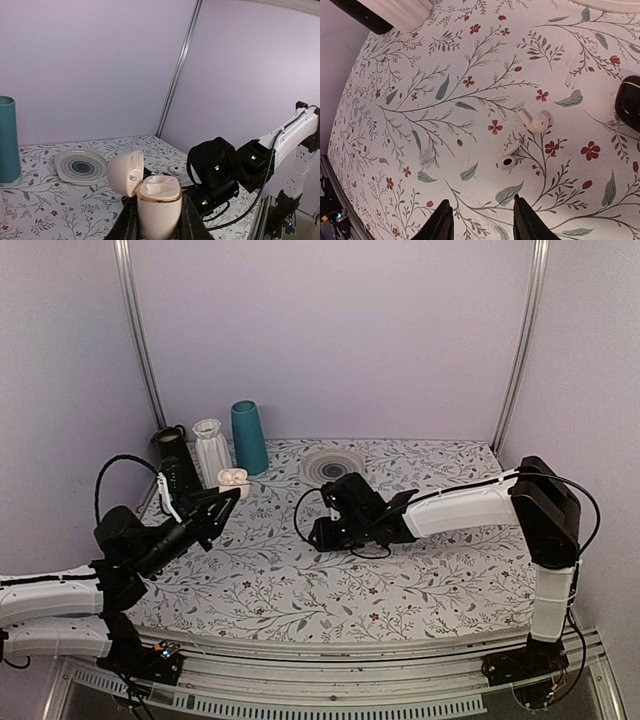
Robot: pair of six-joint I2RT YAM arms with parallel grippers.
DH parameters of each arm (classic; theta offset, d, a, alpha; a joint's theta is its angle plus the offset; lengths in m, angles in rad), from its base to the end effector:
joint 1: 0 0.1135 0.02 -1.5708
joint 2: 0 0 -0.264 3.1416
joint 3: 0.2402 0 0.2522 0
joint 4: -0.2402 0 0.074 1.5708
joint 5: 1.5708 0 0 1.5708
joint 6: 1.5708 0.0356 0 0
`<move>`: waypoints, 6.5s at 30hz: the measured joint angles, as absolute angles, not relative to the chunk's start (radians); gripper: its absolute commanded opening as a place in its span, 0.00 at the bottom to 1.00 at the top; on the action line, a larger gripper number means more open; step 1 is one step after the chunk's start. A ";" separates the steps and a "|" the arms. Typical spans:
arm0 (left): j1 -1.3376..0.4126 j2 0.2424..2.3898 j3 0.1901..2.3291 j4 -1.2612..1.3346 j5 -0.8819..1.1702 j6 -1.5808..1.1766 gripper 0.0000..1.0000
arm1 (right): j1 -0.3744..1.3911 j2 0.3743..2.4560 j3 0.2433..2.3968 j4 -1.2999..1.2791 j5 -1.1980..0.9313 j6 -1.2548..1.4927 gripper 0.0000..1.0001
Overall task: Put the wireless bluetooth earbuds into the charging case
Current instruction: Pick up the right earbud from the center of the board, then place the right earbud in the right side groove of the charging case.
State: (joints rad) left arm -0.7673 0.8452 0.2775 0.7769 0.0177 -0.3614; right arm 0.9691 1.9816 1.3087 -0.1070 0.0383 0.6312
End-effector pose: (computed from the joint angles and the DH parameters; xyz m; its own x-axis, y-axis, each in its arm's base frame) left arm 0.1369 -0.1329 0.2526 -0.1100 -0.3851 -0.9163 0.7138 0.6110 -0.3424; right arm 0.2458 0.3556 0.1727 -0.7984 -0.1210 -0.5899 -0.4177 0.8169 0.3978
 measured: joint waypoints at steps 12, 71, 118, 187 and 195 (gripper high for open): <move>-0.754 0.795 0.274 0.752 0.061 -0.371 0.00 | 0.946 2.149 1.555 -0.273 0.177 0.820 0.27; -0.741 0.804 0.274 0.735 0.128 -0.395 0.00 | 0.931 2.295 1.727 -0.376 0.279 1.042 0.24; -0.731 0.820 0.276 0.734 0.147 -0.402 0.00 | 0.956 2.405 1.858 -0.422 0.327 0.725 0.23; -0.649 1.538 0.637 0.816 0.749 -0.565 0.00 | 1.111 1.464 1.026 0.050 0.447 0.102 0.12; -0.653 1.566 0.686 0.827 0.811 -0.585 0.00 | 1.150 1.472 1.028 0.075 0.503 0.031 0.12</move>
State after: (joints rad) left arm -0.6525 1.5661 0.6865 0.8268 0.8108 -0.5846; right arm 1.1503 1.4723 1.0275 0.0746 0.5030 0.0311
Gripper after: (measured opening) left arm 0.205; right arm 0.128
